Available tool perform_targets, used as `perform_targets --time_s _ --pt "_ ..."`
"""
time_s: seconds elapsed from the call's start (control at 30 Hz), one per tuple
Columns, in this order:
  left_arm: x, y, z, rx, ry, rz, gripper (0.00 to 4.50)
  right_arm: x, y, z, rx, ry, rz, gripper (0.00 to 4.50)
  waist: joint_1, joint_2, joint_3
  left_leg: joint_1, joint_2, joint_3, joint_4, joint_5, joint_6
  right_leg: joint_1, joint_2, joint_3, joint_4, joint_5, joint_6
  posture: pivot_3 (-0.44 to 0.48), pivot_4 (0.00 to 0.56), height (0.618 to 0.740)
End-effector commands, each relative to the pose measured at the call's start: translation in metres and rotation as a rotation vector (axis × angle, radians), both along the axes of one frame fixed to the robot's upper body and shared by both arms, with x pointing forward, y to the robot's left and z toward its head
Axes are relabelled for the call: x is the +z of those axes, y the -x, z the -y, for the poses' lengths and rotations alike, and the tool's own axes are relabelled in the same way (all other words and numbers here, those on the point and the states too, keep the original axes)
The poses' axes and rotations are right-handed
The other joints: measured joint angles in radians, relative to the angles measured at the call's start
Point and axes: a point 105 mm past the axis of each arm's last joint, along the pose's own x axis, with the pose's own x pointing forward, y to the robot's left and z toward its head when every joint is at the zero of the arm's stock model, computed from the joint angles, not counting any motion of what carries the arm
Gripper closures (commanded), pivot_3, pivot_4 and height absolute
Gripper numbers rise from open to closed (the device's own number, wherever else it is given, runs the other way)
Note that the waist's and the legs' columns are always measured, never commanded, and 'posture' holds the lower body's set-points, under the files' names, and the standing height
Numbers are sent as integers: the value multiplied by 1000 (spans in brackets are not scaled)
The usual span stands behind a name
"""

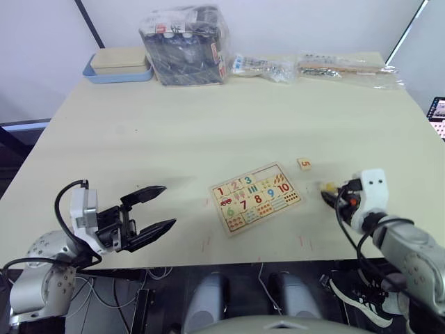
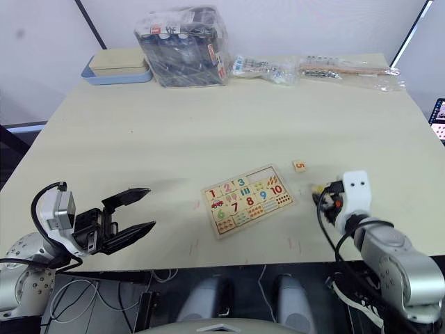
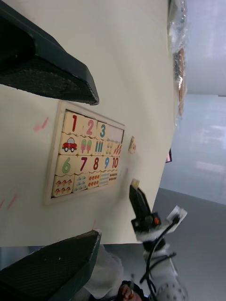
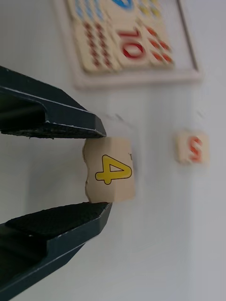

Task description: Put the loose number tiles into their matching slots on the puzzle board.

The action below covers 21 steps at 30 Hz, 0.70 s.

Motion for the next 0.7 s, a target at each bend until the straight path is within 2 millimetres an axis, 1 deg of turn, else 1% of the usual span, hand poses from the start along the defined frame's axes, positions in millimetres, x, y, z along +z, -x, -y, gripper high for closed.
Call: perform_targets --time_s 0.03,0.17,0.27,0.3,0.33,0.37,0.4,0.47,0.5,0.6,0.7 --pt "6 0 3 -8 -6 25 0 6 5 -4 -24 12 13 3110 -2 0 0 0 0 0 0 0 0 0 0 0 0 0 0 0 150 740" --pt "7 -2 5 -12 -11 26 0 -7 9 -6 -53 10 -36 3110 -4 -1 -1 0 0 0 1 0 0 0 0 0 0 0 0 0 150 740" --pt "8 -3 6 -14 -14 27 0 -12 10 -9 -54 -8 -58 3110 -6 -2 -1 0 0 0 0 0 0 0 0 0 0 0 0 0 150 740" --pt "9 -3 6 -14 -14 27 0 -14 11 -10 -56 -21 -67 2310 -7 -2 -2 0 0 0 0 0 0 0 0 0 0 0 0 0 150 740" --pt "9 -3 6 -15 -15 27 0 -15 11 -9 -59 -21 -71 2000 -7 -2 -2 0 0 0 0 0 0 0 0 0 0 0 0 0 150 740" --pt "10 -3 7 -15 -16 27 0 -15 11 -9 -55 -23 -73 1808 -7 -3 -2 0 0 0 0 0 0 0 0 0 0 0 0 0 150 740" --pt "10 -3 7 -15 -17 27 0 -16 12 -8 -52 -23 -73 1302 -7 -4 -2 0 0 -1 0 0 0 0 0 0 0 0 0 0 150 740" --pt "10 -3 7 -16 -18 25 0 -12 11 -7 -34 -29 -55 610 -6 -5 -3 0 0 -1 0 0 0 0 0 0 0 0 0 0 150 740" --pt "10 -3 7 -16 -17 25 0 -9 12 -7 -13 -39 -47 72 -6 -5 -3 0 0 -1 1 0 0 0 0 0 0 0 0 0 150 740" --pt "10 -2 8 -19 -14 23 0 0 16 -7 78 -48 -27 25 -4 -5 -3 0 -1 -1 1 0 0 0 -1 0 0 0 0 0 150 740" --pt "11 -2 9 -22 -11 21 0 15 24 -6 262 -45 -11 25 -6 -4 -2 0 -1 -1 0 0 0 0 -1 0 -1 0 0 0 150 740"
